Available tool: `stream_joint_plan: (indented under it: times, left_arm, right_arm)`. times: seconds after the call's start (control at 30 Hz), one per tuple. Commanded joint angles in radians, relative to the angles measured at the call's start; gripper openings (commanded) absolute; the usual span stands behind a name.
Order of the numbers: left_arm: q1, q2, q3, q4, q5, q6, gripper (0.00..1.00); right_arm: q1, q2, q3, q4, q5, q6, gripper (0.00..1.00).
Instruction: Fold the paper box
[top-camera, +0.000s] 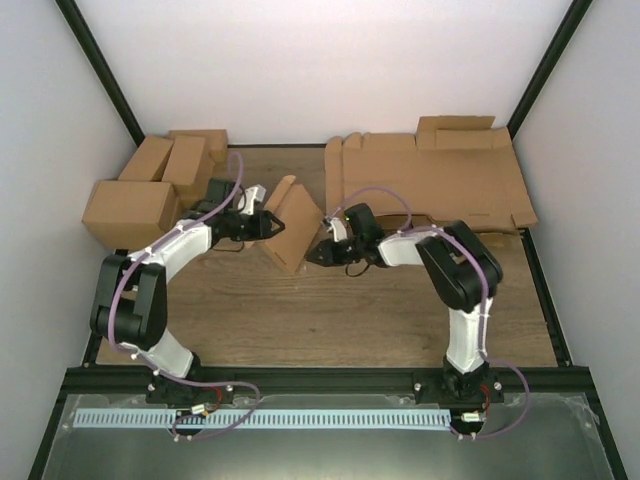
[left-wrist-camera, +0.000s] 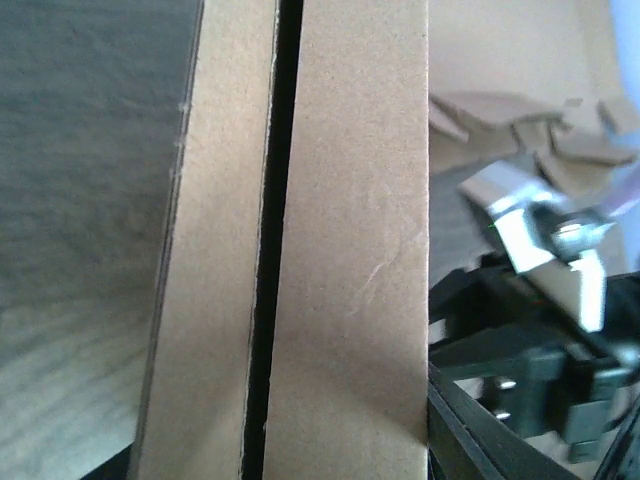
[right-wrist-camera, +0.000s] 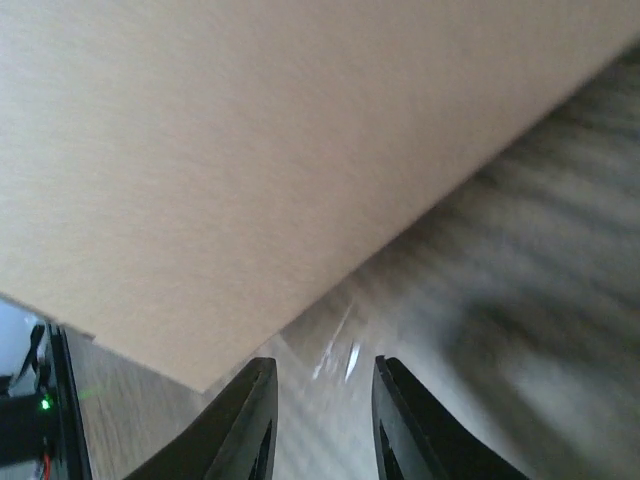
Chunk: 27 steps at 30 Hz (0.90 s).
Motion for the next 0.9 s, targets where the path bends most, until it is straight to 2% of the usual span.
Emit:
stream_joint_plan:
  times: [0.0,0.23,0.43,0.5,0.53,0.6,0.63,0.67,0.77,0.87]
  left_arm:
    - [-0.095,-0.07,0.071,-0.291,-0.171,0.154,0.43]
    - [-0.273,-0.15,0.127,-0.508,-0.356,0.316,0.44]
    - [-0.396,-0.234,0.106,-0.501,-0.362,0.444,0.41]
    - [-0.424,-0.263,0.088,-0.481,-0.386,0.487,0.39]
    - [-0.44,-0.277,0.075,-0.464,-0.4,0.514,0.39]
    - [-0.448,-0.301,0.05,-0.437,-0.418,0.564,0.39]
    - [-0.448,-0.305,0.045,-0.43,-0.428,0.581,0.39]
    - [-0.448,-0.306,0.044,-0.425,-0.446,0.607,0.39]
    - [-0.448,-0.295,0.044,-0.446,-0.413,0.725,0.4]
    - [-0.451,-0.277,0.037,-0.479,-0.417,0.827,0.4]
  right_arm:
    - [-0.003,-0.204,-0.129,-0.027,0.131,-0.117,0.28]
    - [-0.005,-0.548,-0.388,0.031,0.246,-0.183,0.37]
    - [-0.004,-0.863,-0.455,0.04,0.362,-0.24,0.42]
    - [-0.004,-0.957,-0.463,0.029,0.393,-0.255,0.55]
    - [-0.004,-0.994,-0.464,0.018,0.399,-0.26,0.66]
    - [-0.003,-1.048,-0.441,-0.042,0.393,-0.255,0.81]
    - [-0.003,-1.065,-0.417,-0.084,0.394,-0.23,0.94]
    - [-0.004,-1.075,-0.396,-0.132,0.404,-0.205,0.99]
    - [-0.004,-1.071,-0.342,-0.257,0.36,-0.236,1.0]
    - [-0.004,-1.05,-0.3,-0.375,0.319,-0.279,0.95]
